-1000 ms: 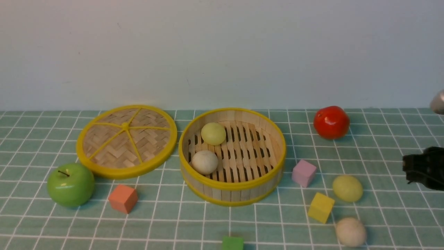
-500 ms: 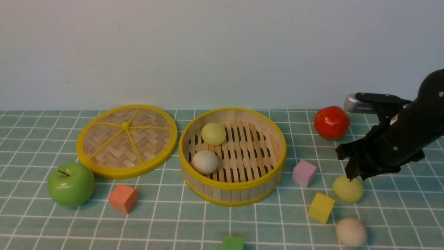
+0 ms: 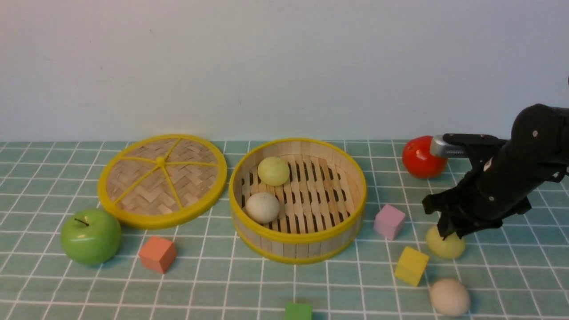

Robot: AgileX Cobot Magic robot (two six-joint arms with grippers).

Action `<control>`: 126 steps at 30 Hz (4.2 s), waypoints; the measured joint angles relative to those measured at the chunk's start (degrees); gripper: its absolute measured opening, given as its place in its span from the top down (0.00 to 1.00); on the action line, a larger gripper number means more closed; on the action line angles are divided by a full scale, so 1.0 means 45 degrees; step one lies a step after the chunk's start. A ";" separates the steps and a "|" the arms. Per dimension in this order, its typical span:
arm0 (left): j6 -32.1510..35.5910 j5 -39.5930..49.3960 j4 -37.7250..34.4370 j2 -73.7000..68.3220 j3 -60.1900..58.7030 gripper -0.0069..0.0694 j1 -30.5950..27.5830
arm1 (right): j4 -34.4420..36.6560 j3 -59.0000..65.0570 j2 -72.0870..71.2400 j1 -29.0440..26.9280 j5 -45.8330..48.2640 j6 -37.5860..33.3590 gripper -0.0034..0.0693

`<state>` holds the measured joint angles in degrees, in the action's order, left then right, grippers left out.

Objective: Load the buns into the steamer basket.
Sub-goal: Use the right arm to grab a steamed stuffed bun, then use the right arm to put the steamed stuffed bun into the steamer, then use the right arm to grab a steamed stuffed bun, then use the right arm to put the steamed stuffed bun into the steamer

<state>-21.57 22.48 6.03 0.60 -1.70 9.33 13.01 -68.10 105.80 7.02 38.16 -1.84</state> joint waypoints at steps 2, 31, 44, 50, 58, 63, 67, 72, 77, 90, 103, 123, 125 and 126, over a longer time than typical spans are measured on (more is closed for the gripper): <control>0.0000 0.0000 0.0000 0.0000 0.0000 0.71 0.0000 | -0.0010 -0.0001 0.0077 0.0000 -0.0023 0.0000 0.62; 0.0000 0.0000 0.0000 0.0000 0.0000 0.69 0.0000 | 0.4048 -0.5438 0.1221 0.2650 -0.1548 -0.3266 0.96; 0.0000 0.0000 0.0000 0.0000 0.0000 0.68 0.0000 | 0.4883 -0.5438 0.4249 0.3003 -0.4456 -0.3483 0.95; 0.0000 0.0000 0.0000 0.0000 0.0000 0.68 0.0000 | 0.5047 -0.5496 0.4321 0.3014 -0.4612 -0.3483 0.87; 0.0000 0.0000 0.0000 0.0000 0.0000 0.67 0.0000 | 0.4938 -0.5496 0.3492 0.3014 -0.3196 -0.3483 0.51; 0.0000 0.0000 0.0000 0.0000 0.0000 0.67 0.0000 | 0.4765 -0.5496 0.1812 0.2679 -0.1055 -0.3483 0.35; 0.0000 0.0000 0.0000 0.0000 0.0000 0.66 0.0000 | 0.4515 -0.5496 0.0657 0.2209 0.0769 -0.3443 0.33; 0.0000 0.0000 0.0000 0.0000 0.0000 0.65 0.0000 | 0.3693 -0.4794 -0.1766 0.0769 0.3028 -0.2683 0.35; 0.0000 0.0000 0.0000 0.0000 0.0000 0.64 0.0000 | 0.2471 -0.1525 -0.4141 0.0149 0.2798 -0.1868 0.42; 0.0000 0.0000 0.0000 0.0000 -0.0010 0.63 0.0000 | 0.1440 0.3699 -0.4648 0.0887 0.0819 -0.1757 0.58; 0.0000 0.0000 0.0000 0.0000 -0.0010 0.61 0.0000 | 0.1511 0.3720 -0.2856 0.0887 -0.0050 -0.1757 0.66; 0.0000 0.0000 0.0000 0.0000 -0.0010 0.60 0.0000 | 0.1097 0.3454 -0.2440 0.0887 0.0035 -0.1757 0.97; 0.0000 0.0000 0.0000 0.0000 -0.0010 0.60 0.0000 | 0.1112 0.3200 -0.2483 0.0887 0.0382 -0.1757 0.97; 0.0000 0.0000 0.0000 0.0000 -0.0010 0.60 0.0000 | 0.1173 0.2593 -0.2583 0.0887 0.0990 -0.1757 0.97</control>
<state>-21.57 22.48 6.03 0.60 -1.74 9.33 18.29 -56.43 94.18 11.00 42.61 -9.75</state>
